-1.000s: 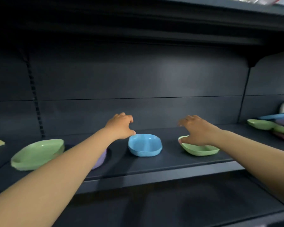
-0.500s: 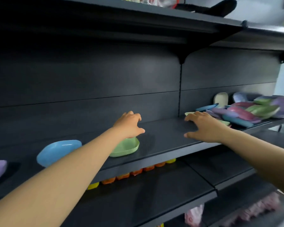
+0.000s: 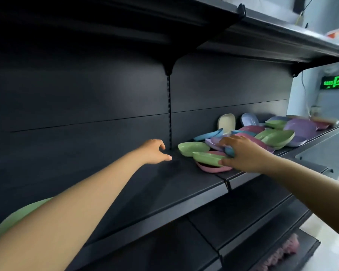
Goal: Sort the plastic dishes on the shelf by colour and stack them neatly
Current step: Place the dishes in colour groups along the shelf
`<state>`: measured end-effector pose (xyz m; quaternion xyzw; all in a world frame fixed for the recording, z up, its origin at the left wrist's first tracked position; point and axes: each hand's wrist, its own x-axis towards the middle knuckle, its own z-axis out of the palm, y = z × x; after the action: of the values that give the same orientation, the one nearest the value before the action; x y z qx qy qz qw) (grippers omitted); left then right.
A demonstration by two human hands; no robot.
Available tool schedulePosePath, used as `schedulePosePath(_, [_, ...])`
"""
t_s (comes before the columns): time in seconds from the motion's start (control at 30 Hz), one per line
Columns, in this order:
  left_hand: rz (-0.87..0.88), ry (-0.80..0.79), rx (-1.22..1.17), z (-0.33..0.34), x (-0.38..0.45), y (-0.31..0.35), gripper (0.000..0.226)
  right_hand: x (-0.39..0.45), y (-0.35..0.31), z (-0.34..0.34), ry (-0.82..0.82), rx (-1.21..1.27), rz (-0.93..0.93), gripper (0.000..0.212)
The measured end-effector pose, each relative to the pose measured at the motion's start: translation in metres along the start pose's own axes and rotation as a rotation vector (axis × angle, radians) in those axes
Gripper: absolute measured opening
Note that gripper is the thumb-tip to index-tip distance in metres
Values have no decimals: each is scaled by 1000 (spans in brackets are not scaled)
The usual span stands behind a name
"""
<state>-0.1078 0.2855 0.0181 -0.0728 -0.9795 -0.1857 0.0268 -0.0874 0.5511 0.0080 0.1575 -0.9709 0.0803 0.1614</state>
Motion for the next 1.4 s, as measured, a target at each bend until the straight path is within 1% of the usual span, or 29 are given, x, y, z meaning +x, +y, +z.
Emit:
schedulePosePath(0.07, [-9, -29, -18, 7, 32, 14, 51, 22, 28, 2, -38, 4, -4, 46])
schedulePosePath(0.17, [-13, -62, -44, 14, 73, 36, 50, 49, 65, 0, -9, 58, 7, 37])
schedulePosePath(0.27, [-44, -101, -107, 23, 106, 53, 49, 76, 104, -3, -34, 66, -17, 39])
schedulePosePath(0.37, [-117, -199, -155, 38, 131, 60, 52, 104, 135, -4, -128, 82, -51, 40])
schedulePosePath(0.5, [-239, -315, -205, 56, 155, 59, 51, 144, 162, 2, -342, 170, -63, 47])
schedulePosePath(0.57, [-298, -358, -219, 63, 167, 58, 44, 168, 172, 11, -432, 204, -108, 46])
schedulePosePath(0.67, [-376, -396, -237, 72, 180, 60, 28, 208, 185, 24, -507, 259, -210, 46])
schedulePosePath(0.8, [-479, -386, -210, 80, 192, 69, 18, 253, 199, 44, -603, 368, -336, 44])
schedulePosePath(0.93, [-597, -353, -175, 90, 196, 75, 21, 277, 205, 74, -737, 334, -415, 47])
schedulePosePath(1.07, [-678, -321, -213, 95, 191, 76, 22, 284, 203, 91, -904, 288, -461, 49])
schedulePosePath(1.2, [-733, -286, -270, 99, 187, 78, 22, 292, 203, 100, -955, 280, -485, 48])
schedulePosePath(1.23, [-742, -270, -286, 100, 186, 78, 22, 294, 203, 102, -974, 296, -497, 46])
schedulePosePath(1.27, [-752, -250, -304, 99, 185, 78, 21, 295, 204, 104, -994, 323, -505, 38])
schedulePosePath(1.33, [-771, -208, -339, 97, 183, 78, 16, 297, 206, 105, -1025, 396, -487, 17])
schedulePosePath(1.37, [-779, -185, -354, 95, 182, 78, 13, 299, 208, 105, -1028, 431, -468, 13])
schedulePosePath(1.4, [-787, -161, -366, 94, 180, 77, 11, 300, 210, 104, -1030, 460, -460, 14])
